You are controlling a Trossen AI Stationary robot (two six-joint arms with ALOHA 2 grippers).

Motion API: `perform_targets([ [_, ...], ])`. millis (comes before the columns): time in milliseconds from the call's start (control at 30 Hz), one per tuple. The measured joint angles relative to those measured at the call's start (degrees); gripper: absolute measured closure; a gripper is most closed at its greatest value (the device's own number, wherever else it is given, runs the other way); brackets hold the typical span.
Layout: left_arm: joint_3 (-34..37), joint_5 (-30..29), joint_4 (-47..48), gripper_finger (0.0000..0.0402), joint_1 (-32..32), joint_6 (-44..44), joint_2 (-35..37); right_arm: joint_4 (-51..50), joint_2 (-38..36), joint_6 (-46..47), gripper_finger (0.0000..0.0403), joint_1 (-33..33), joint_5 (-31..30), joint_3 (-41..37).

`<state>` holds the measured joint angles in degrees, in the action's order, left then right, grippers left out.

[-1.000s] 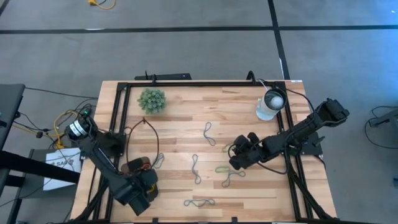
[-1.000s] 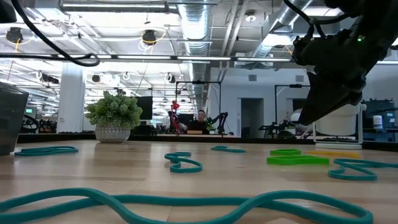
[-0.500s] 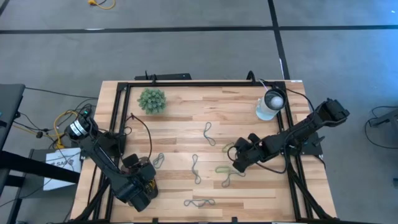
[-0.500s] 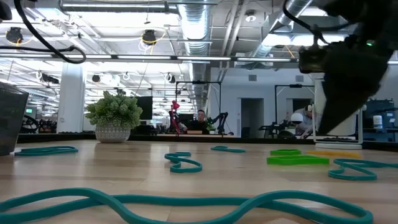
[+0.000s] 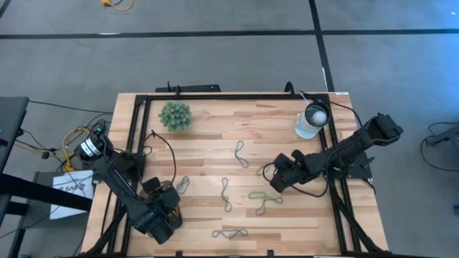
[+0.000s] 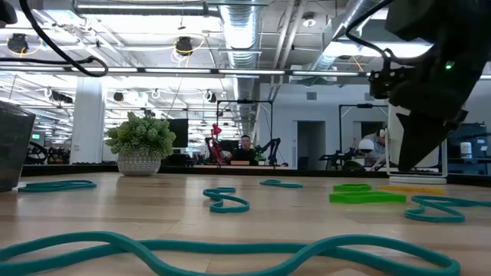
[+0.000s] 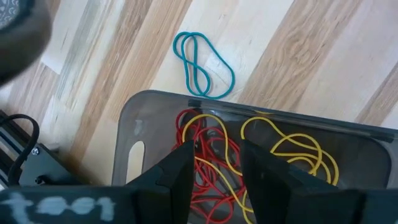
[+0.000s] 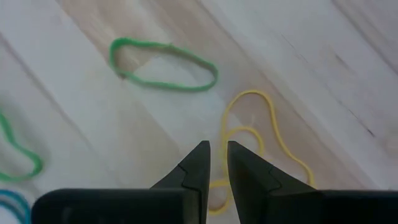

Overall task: Pick and place items into bin
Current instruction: Put the yellow rubber band into the black bin

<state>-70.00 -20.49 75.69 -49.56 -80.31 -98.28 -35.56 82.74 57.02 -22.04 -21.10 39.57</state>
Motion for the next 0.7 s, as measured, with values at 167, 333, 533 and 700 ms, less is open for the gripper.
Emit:
perform_targets([
  [167, 0.0, -0.1, -0.2, 0.028, -0.1, 0.0, 0.0, 0.0, 0.0, 0.5, 0.0352, 1.2, 0.1, 0.0],
  [333, 0.0, -1.5, -0.2, 0.028, -1.0, -0.2, 0.0, 0.2, 2.4, 3.7, 0.0352, 2.0, 0.2, -0.5],
  [533, 0.0, -3.0, -0.5, 0.028, -2.5, -1.3, -0.1, 1.3, 8.8, 4.7, 0.0352, 2.6, 0.9, 0.0],
  [700, 0.0, -3.3, -0.6, 0.028, -3.1, -2.8, -0.1, 2.9, 10.6, 4.6, 0.0352, 2.5, -0.5, 0.4],
])
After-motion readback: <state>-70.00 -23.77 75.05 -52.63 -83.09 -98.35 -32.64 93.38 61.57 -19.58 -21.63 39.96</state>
